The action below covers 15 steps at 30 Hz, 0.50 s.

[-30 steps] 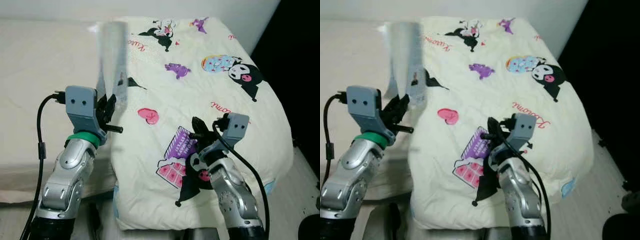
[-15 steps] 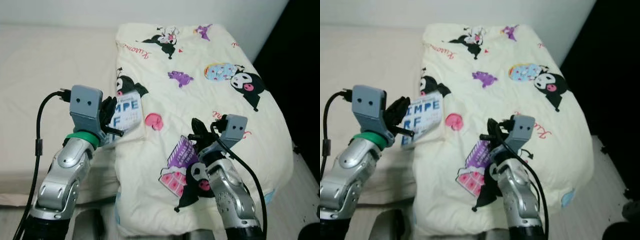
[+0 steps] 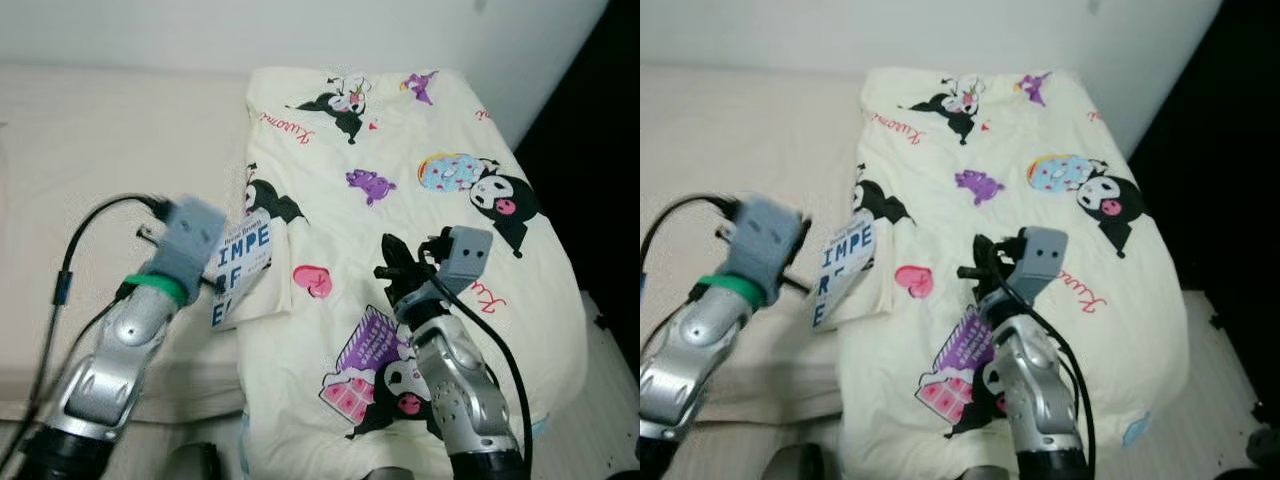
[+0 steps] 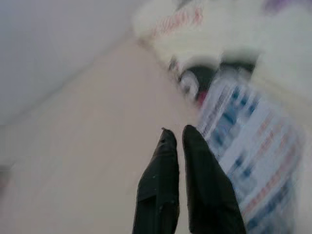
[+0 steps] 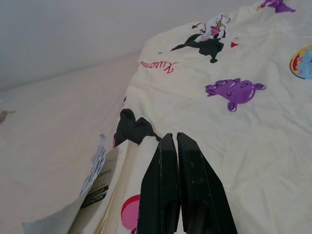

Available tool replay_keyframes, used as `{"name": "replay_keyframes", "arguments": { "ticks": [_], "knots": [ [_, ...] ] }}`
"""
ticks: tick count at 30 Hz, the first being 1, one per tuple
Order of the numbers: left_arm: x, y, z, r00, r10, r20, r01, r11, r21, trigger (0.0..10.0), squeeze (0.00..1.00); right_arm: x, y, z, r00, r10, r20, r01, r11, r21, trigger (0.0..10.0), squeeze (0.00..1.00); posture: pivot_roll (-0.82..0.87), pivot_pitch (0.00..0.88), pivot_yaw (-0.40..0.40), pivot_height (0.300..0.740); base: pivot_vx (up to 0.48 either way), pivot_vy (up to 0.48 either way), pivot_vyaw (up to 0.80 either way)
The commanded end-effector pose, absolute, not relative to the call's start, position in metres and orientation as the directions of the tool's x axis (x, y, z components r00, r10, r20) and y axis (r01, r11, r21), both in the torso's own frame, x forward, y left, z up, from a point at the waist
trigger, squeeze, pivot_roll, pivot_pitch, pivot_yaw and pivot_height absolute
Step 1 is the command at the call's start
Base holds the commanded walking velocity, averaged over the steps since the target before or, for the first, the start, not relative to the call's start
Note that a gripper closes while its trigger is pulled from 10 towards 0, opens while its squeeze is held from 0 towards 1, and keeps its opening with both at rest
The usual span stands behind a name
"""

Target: Clean up the room

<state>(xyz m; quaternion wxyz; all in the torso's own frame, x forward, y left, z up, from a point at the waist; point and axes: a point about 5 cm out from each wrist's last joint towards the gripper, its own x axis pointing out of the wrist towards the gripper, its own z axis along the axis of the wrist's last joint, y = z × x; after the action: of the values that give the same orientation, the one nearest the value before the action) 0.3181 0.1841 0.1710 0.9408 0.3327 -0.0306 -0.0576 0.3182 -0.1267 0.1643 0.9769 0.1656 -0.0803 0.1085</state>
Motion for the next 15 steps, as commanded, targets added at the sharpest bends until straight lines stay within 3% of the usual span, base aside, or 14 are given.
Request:
{"name": "replay_keyframes", "arguments": {
  "ticks": [1, 2, 3, 4, 15],
  "knots": [
    [0.316, 0.182, 0.161, 0.989, -0.145, -0.007, 0.112, 0.735, 0.669, 10.0, 0.00, 0.316, -0.128, 0.159, 0.967, 0.178, 0.184, -0.227, 0.927, 0.297, 10.0, 0.00, 0.01, 0.097, 0.006, 0.623, 0.000, 0.000, 0.00],
    [0.317, 0.188, 0.151, 0.987, -0.156, -0.048, 0.140, 0.657, 0.741, 10.0, 0.00, 0.316, -0.129, 0.159, 0.967, 0.176, 0.184, -0.224, 0.931, 0.288, 10.0, 0.00, 0.01, 0.100, 0.005, 0.623, 0.000, 0.000, 0.00],
    [0.317, 0.188, 0.151, 0.987, -0.156, -0.048, 0.140, 0.657, 0.741, 10.0, 0.00, 0.316, -0.129, 0.159, 0.967, 0.176, 0.184, -0.224, 0.931, 0.288, 10.0, 0.00, 0.01, 0.100, 0.005, 0.623, 0.000, 0.000, 0.00],
    [0.317, 0.191, 0.139, 0.976, -0.192, -0.099, 0.196, 0.597, 0.778, 10.0, 0.00, 0.316, -0.133, 0.158, 0.972, 0.157, 0.176, -0.201, 0.941, 0.273, 10.0, 0.00, 0.00, 0.105, 0.013, 0.613, 0.000, 0.000, 0.00],
    [0.317, 0.185, 0.138, 0.972, -0.223, -0.077, 0.201, 0.610, 0.766, 10.0, 0.00, 0.315, -0.135, 0.157, 0.976, 0.140, 0.168, -0.182, 0.945, 0.271, 10.0, 0.00, -0.01, 0.103, 0.018, 0.588, 0.000, 0.000, 0.00]
  ]
}}
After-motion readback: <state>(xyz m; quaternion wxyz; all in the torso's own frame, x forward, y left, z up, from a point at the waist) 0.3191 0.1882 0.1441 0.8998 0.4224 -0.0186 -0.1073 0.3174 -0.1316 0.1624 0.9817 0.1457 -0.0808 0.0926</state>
